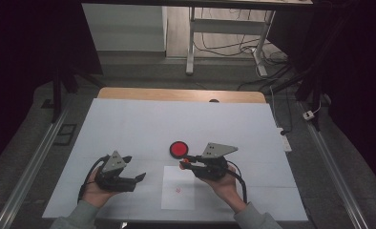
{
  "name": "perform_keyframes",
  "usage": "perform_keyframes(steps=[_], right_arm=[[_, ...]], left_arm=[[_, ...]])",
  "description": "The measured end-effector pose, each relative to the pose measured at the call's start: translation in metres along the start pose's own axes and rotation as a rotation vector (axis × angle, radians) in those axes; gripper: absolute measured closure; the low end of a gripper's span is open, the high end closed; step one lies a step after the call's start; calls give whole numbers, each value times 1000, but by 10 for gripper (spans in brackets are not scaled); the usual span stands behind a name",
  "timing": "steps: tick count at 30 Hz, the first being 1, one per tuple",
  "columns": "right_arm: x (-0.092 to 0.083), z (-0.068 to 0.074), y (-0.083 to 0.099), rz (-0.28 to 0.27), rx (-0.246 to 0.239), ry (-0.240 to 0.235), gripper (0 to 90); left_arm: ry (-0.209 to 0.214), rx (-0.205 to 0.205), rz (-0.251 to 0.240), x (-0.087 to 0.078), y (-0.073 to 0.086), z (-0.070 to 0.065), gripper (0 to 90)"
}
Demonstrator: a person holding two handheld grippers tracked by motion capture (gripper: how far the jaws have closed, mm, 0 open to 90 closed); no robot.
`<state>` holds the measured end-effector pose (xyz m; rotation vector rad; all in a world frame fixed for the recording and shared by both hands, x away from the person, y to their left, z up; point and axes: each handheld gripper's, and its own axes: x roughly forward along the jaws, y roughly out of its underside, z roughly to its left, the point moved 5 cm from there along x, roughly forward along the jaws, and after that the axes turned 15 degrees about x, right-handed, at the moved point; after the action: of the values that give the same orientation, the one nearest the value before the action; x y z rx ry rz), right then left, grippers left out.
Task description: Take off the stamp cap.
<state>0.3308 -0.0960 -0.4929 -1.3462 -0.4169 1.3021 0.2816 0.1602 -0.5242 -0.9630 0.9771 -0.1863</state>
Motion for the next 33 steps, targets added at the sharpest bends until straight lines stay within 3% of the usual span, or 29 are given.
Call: perform_keyframes(steps=[10, 23, 27, 33], right_arm=[[0, -1, 0, 3, 1, 0, 715], [0, -1, -1, -4, 1, 3, 715], [-1, -2, -2, -5, 4, 5, 715], [-1, -1, -1, -1, 0, 2, 715]], left_arm=[[27, 36, -12, 5, -15, -5, 200], [27, 59, -28, 11, -29, -8, 200], [34, 93, -25, 16, -37, -14, 200], [44, 108, -23, 21, -42, -19, 205]])
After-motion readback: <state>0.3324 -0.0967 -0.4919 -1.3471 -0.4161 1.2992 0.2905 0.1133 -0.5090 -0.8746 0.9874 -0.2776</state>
